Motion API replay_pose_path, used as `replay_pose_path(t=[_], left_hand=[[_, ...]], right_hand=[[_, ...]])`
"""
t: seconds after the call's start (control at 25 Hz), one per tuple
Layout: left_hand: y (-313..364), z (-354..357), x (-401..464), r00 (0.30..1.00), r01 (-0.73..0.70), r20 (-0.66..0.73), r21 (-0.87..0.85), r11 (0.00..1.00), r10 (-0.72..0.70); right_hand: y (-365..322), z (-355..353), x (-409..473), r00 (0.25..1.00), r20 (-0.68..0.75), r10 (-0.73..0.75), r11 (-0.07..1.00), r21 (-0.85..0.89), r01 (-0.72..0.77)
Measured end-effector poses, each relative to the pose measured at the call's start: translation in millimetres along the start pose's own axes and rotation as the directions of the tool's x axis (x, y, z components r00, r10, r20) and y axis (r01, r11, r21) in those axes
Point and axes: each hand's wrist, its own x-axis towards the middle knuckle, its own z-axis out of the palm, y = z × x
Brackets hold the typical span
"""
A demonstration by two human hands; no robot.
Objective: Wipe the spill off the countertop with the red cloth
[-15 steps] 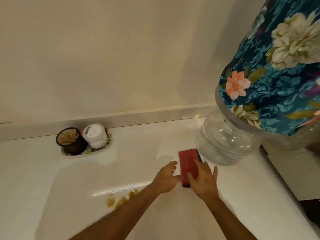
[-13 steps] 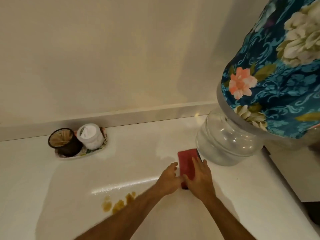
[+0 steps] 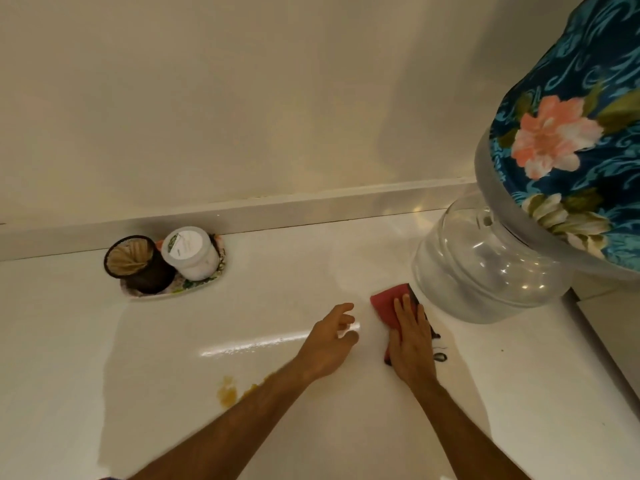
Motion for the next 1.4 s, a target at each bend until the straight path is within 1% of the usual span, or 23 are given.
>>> replay_pose_path(t=[0.04, 0.08, 0.12, 0.16, 0.24, 0.32, 0.4, 0.48, 0.52, 0.56, 0.6, 0.64, 0.68, 0.76, 0.88, 0.92, 1.0, 1.08, 1.16, 1.28, 1.32, 1.36, 1.4], left_hand=[[-5.5, -10.9, -14.9, 0.999, -0.032, -0.03, 0.022, 0.999, 0.033], [-12.1, -21.3, -29.7, 0.995, -0.06, -0.071, 0.051, 0.997, 0.064], [-19.3, -31.7, -46.1, 0.989, -0.086, -0.111, 0.083, 0.993, 0.095], [-26.6, -42.3, -64.9, 0.981, -0.109, -0.151, 0.113, 0.988, 0.125], [-45.8, -61.2, -107.7, 0.958, -0.137, -0.232, 0.154, 0.979, 0.171], [-74.8, -75.8, -150.0, 0.926, -0.147, -0.304, 0.255, 0.956, 0.223], [-113.9, -88.7, -190.1, 0.904, -0.097, -0.354, 0.376, 0.922, 0.239], [-156.8, -106.0, -222.5, 0.889, -0.003, -0.401, 0.478, 0.878, 0.221], [-176.3, -115.4, -233.2, 0.886, 0.046, -0.415, 0.524, 0.85, 0.208], [-192.8, -124.4, -241.8, 0.886, 0.101, -0.426, 0.565, 0.819, 0.184], [-205.2, -132.0, -246.7, 0.887, 0.155, -0.435, 0.596, 0.788, 0.155], [-215.8, -137.5, -249.4, 0.887, 0.197, -0.442, 0.629, 0.752, 0.136], [-223.3, -140.5, -249.2, 0.884, 0.22, -0.445, 0.665, 0.714, 0.142], [-233.9, -140.1, -245.7, 0.877, 0.239, -0.448, 0.717, 0.655, 0.17], [-242.8, -140.6, -239.9, 0.877, 0.241, -0.448, 0.724, 0.646, 0.174], [-245.7, -140.8, -239.3, 0.875, 0.237, -0.449, 0.724, 0.648, 0.181], [-249.4, -141.1, -237.4, 0.867, 0.236, -0.458, 0.724, 0.648, 0.196], [-251.2, -141.0, -236.3, 0.867, 0.233, -0.456, 0.726, 0.647, 0.199], [-254.0, -140.5, -235.7, 0.863, 0.232, -0.457, 0.737, 0.635, 0.215], [-252.4, -141.9, -237.6, 0.874, 0.221, -0.441, 0.736, 0.64, 0.205], [-251.7, -141.5, -238.6, 0.871, 0.222, -0.444, 0.735, 0.641, 0.208], [-250.2, -141.0, -239.6, 0.872, 0.224, -0.446, 0.734, 0.642, 0.204], [-249.0, -140.8, -240.7, 0.875, 0.224, -0.44, 0.736, 0.639, 0.2]], right_hand=[[-5.4, -5.4, -6.0, 0.998, 0.03, 0.059, 0.98, 0.186, -0.064], [-11.4, -10.9, -12.8, 0.991, 0.079, 0.112, 0.923, 0.36, -0.133], [-19.7, -16.6, -21.7, 0.982, 0.138, 0.128, 0.851, 0.493, -0.18], [-30.1, -20.8, -32.8, 0.978, 0.182, 0.099, 0.786, 0.589, -0.189], [-53.7, -20.6, -62.3, 0.974, 0.226, -0.007, 0.688, 0.708, -0.159], [-72.2, -6.8, -92.0, 0.974, 0.217, -0.065, 0.666, 0.736, -0.119], [-84.2, 12.4, -117.8, 0.979, 0.201, -0.028, 0.702, 0.701, -0.123], [-95.2, 32.1, -136.1, 0.982, 0.188, 0.026, 0.788, 0.601, -0.136], [-98.4, 41.5, -139.6, 0.985, 0.173, 0.03, 0.84, 0.53, -0.118], [-100.3, 51.0, -140.5, 0.987, 0.162, 0.008, 0.905, 0.418, -0.076], [-100.6, 59.8, -139.7, 0.986, 0.167, -0.026, 0.97, 0.244, -0.016], [-99.0, 69.7, -138.7, 0.982, 0.177, -0.06, 0.997, 0.051, 0.051], [-97.9, 76.1, -135.6, 0.981, 0.174, -0.09, 0.99, -0.094, 0.107], [-100.0, 84.2, -123.7, 0.977, 0.156, -0.143, 0.958, -0.227, 0.176], [-115.0, 94.4, -90.9, 0.954, 0.144, -0.264, 0.909, -0.293, 0.296], [-121.9, 99.1, -79.1, 0.936, 0.161, -0.313, 0.884, -0.311, 0.349], [-140.6, 111.5, -59.6, 0.896, 0.217, -0.388, 0.849, -0.294, 0.438], [-156.7, 125.4, -52.6, 0.841, 0.272, -0.469, 0.797, -0.28, 0.535], [-166.4, 133.7, -60.1, 0.779, 0.3, -0.55, 0.734, -0.271, 0.623], [-155.3, 133.9, -104.5, 0.72, 0.332, -0.609, 0.701, -0.2, 0.685], [-145.3, 132.2, -125.2, 0.725, 0.329, -0.605, 0.709, -0.192, 0.679], [-132.7, 128.6, -142.8, 0.749, 0.302, -0.59, 0.729, -0.198, 0.655], [-118.5, 123.5, -156.5, 0.802, 0.247, -0.544, 0.774, -0.222, 0.593]])
